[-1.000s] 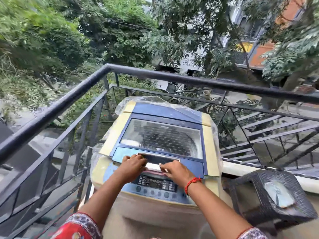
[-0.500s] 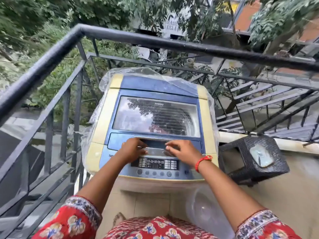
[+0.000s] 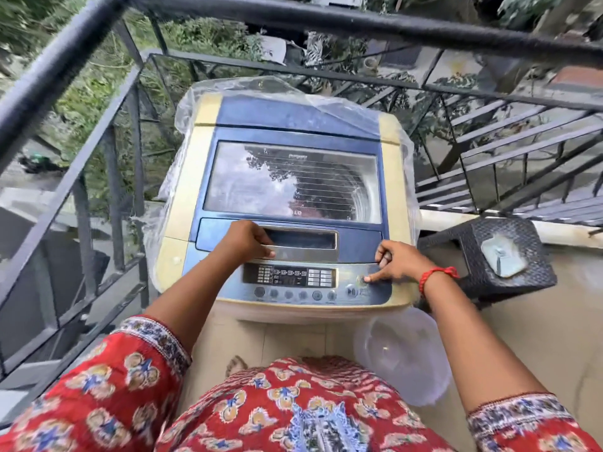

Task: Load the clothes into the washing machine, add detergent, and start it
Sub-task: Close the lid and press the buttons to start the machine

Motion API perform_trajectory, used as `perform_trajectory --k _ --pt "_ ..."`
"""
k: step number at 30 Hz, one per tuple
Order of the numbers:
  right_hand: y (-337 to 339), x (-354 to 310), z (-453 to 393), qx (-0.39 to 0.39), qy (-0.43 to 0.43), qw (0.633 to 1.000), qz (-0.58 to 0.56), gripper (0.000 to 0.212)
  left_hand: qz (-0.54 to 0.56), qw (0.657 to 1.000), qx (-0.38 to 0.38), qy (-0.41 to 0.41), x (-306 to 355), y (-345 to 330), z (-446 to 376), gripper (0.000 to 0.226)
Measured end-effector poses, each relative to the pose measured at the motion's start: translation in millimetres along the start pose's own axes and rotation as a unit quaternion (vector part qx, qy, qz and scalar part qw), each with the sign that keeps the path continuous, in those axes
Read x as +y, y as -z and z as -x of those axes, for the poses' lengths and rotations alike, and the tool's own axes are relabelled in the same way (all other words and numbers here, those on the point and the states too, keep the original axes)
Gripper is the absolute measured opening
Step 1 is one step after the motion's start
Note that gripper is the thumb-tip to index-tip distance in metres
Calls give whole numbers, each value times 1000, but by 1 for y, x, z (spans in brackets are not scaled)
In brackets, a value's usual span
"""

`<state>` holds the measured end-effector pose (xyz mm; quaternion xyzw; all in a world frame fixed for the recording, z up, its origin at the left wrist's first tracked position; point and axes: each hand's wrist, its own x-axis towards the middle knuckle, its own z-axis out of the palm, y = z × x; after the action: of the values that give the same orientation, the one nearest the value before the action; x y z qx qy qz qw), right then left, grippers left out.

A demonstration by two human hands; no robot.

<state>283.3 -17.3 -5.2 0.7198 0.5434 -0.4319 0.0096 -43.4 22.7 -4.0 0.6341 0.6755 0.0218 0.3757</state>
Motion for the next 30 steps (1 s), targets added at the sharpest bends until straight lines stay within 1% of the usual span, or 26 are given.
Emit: perform_trajectory --k 3,5,8,12,16,24,30 --pt "-6 1 3 19 4 1000 -2 58 11 1000 0 2 0 1 0 29" --pt "-9 2 4 43 10 999 -11 59 14 1000 5 -1 -1 1 1 29" --pt "-12 5 6 59 17 998 -33 57 22 1000 10 -6 -1 0 3 30" --pt "-12 2 7 59 12 998 -34 57 38 999 15 1 0 -2 6 31" --pt "-12 -3 8 59 -1 998 -17 58 52 998 21 -11 -1 -3 9 30" --pt "-13 -6 10 68 -18 997 -30 59 61 998 25 -7 0 -4 12 34" --pt "-13 -6 18 67 -4 996 -51 57 71 997 25 -5 0 -4 16 36"
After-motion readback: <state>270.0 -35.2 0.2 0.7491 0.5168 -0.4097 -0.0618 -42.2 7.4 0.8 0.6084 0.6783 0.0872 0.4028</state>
